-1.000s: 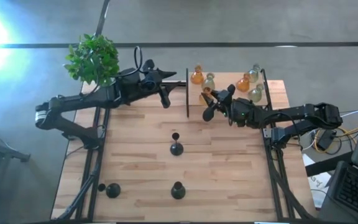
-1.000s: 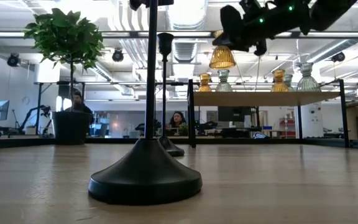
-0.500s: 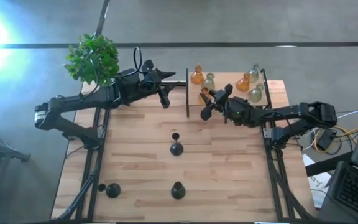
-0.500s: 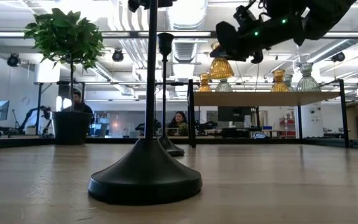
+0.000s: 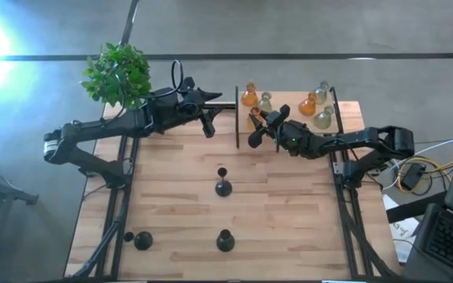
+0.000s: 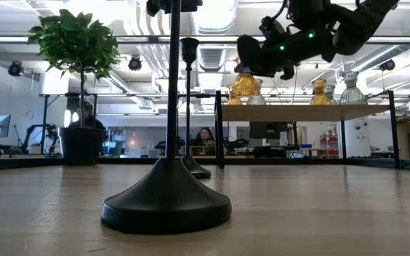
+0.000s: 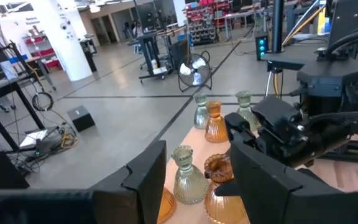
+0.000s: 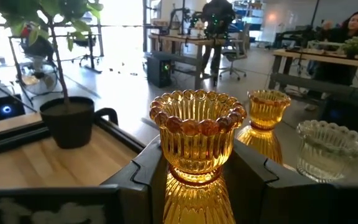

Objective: Pick & Place candle stick holders
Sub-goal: Put the orange glass candle holder on the shelf

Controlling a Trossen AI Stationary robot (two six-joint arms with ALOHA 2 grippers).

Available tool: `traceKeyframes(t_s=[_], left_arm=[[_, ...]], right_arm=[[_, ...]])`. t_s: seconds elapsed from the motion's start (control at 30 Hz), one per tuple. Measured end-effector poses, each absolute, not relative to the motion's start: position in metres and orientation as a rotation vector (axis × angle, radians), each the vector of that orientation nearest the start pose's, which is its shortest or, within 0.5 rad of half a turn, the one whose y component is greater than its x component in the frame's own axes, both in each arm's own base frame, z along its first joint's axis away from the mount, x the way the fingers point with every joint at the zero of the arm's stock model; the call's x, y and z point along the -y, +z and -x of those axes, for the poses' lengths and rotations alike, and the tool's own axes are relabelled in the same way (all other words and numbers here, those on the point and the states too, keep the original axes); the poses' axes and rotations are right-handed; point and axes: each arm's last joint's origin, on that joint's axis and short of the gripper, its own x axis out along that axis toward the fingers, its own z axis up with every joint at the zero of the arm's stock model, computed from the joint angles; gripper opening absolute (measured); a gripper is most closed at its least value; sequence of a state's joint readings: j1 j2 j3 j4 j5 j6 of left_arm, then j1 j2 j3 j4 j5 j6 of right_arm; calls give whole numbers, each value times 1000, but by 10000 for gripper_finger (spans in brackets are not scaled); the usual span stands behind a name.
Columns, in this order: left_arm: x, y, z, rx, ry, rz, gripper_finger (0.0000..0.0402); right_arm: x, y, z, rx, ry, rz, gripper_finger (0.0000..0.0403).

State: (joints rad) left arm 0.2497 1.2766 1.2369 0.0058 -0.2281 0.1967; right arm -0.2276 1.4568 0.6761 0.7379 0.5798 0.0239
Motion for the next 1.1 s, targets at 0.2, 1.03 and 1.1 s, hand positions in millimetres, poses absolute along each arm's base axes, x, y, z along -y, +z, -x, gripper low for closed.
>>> traceKeyframes(t_s=[0.2,1.03,1.1], left_arm=[[-78,403,-276,-83,483,-192,183],[-81,400,-275,-115,509,-193,183],[-81,400,-275,-115,509,-193,183]], right_arm=[[90,228,-294,-37,-826,-42,115],[103,210,-301,-53,-861,-127,115],[103,210,-300,-55,-863,-126,115]])
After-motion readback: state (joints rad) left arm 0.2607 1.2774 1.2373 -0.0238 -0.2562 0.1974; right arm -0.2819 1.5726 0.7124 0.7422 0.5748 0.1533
